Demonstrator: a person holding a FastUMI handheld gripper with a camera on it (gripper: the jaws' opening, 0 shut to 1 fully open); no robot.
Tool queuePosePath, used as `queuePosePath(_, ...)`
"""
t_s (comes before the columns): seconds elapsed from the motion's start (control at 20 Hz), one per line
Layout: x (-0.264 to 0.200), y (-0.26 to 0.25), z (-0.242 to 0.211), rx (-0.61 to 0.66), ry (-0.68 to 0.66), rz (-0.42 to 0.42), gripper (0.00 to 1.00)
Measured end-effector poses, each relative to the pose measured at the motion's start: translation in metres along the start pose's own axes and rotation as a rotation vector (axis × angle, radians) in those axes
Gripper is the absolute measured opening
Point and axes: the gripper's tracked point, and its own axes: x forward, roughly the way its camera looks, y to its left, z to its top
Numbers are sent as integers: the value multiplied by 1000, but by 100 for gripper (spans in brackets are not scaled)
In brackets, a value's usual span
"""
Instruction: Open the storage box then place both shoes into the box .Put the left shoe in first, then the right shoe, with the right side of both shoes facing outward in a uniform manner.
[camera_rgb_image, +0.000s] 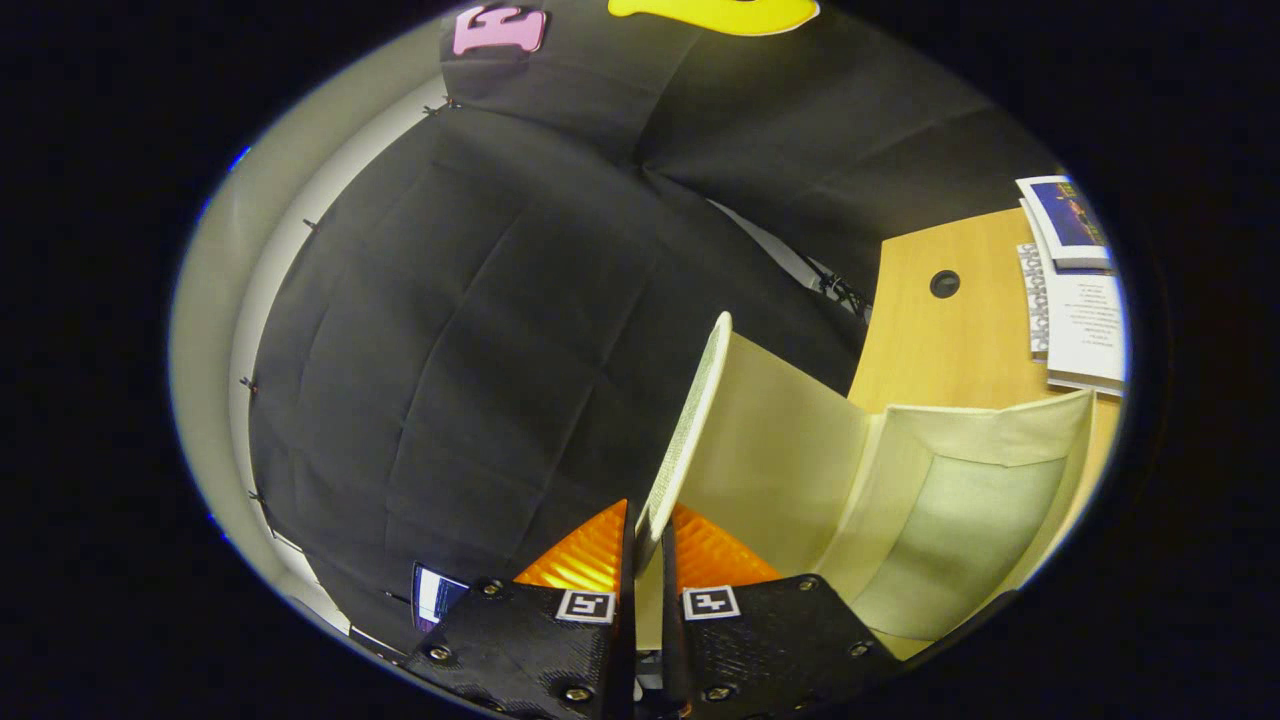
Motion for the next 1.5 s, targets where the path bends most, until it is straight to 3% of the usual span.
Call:
queuePosePath(0.35, 62, 11, -24, -28, 84, -68, 11)
queuePosePath(0.45, 56, 11, -20, -47, 86, -82, 15)
queuePosePath(0.7, 47, 6, -15, -54, 78, -107, 94)
queuePosePath(1.0, -11, -10, 5, -73, 13, -167, 94)
queuePosePath(1.5, -156, -56, 22, -78, -163, -287, 94)
